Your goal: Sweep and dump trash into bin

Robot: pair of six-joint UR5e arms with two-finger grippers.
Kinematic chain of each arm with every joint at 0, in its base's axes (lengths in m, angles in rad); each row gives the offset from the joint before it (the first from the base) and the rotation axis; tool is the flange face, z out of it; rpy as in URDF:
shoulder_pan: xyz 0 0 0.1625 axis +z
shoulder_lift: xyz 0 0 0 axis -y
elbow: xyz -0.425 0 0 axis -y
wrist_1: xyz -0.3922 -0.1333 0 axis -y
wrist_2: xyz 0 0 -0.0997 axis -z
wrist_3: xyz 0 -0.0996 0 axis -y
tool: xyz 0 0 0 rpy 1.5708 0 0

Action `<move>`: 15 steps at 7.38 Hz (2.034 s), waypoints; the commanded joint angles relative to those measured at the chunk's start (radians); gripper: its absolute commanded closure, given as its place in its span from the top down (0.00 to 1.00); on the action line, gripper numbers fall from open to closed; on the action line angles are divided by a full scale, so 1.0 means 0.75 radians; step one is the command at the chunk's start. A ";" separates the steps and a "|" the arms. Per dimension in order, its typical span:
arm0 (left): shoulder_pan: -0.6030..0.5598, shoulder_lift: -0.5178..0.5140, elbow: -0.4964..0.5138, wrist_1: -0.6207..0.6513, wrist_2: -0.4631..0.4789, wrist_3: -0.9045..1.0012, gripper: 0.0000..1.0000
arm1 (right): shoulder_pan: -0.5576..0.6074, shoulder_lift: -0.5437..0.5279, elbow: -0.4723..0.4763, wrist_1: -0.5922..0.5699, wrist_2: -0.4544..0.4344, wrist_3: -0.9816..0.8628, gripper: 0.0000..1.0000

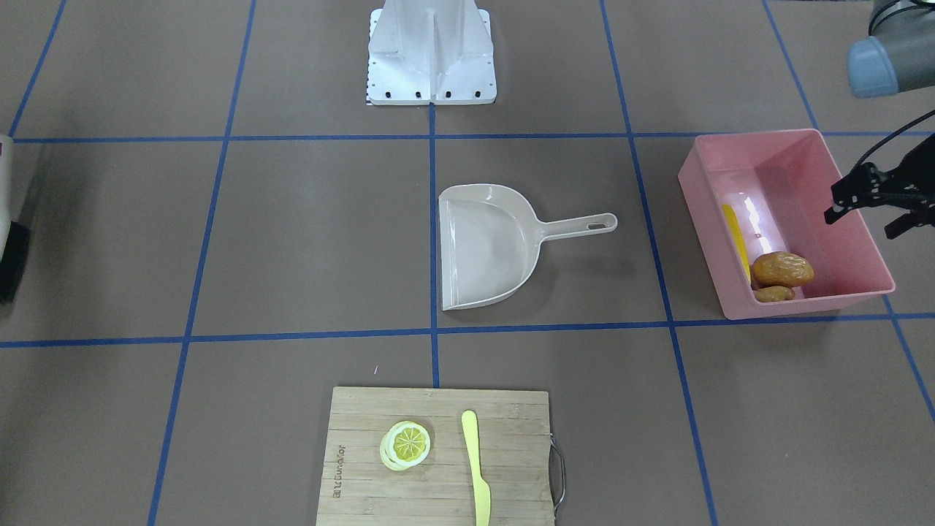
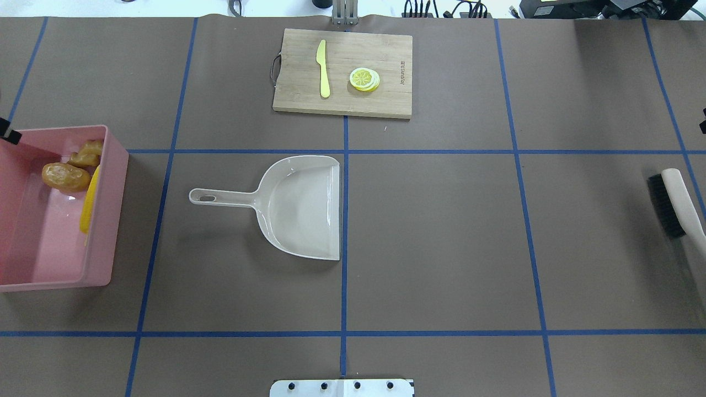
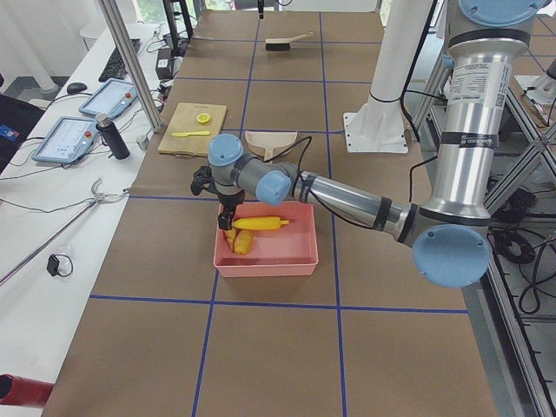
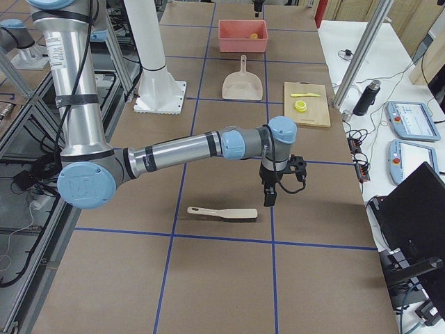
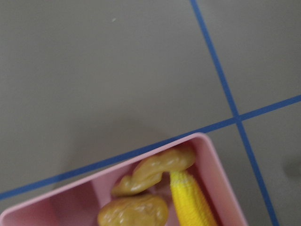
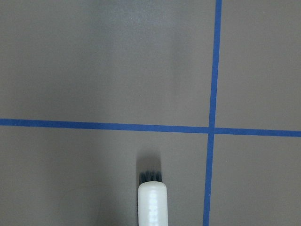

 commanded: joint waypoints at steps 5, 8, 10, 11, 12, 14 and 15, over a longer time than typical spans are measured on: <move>-0.408 0.291 -0.002 0.215 -0.007 0.492 0.98 | 0.009 0.058 -0.042 -0.002 0.013 0.020 1.00; -0.430 0.279 -0.008 0.306 -0.003 0.502 0.98 | 0.135 -0.071 -0.052 0.000 0.155 0.141 1.00; -0.428 0.273 0.000 0.304 -0.003 0.502 0.98 | 0.213 -0.204 -0.020 0.026 0.161 0.125 1.00; -0.426 0.261 0.006 0.306 -0.003 0.502 0.98 | 0.214 -0.204 -0.008 0.039 0.153 0.129 1.00; -0.426 0.256 0.000 0.304 -0.005 0.500 0.98 | 0.238 -0.210 0.001 0.037 0.169 0.131 1.00; -0.426 0.258 0.000 0.304 -0.007 0.494 0.98 | 0.246 -0.292 0.056 0.039 0.163 0.129 1.00; -0.426 0.258 0.000 0.304 -0.007 0.491 0.98 | 0.246 -0.294 0.058 0.039 0.167 0.131 1.00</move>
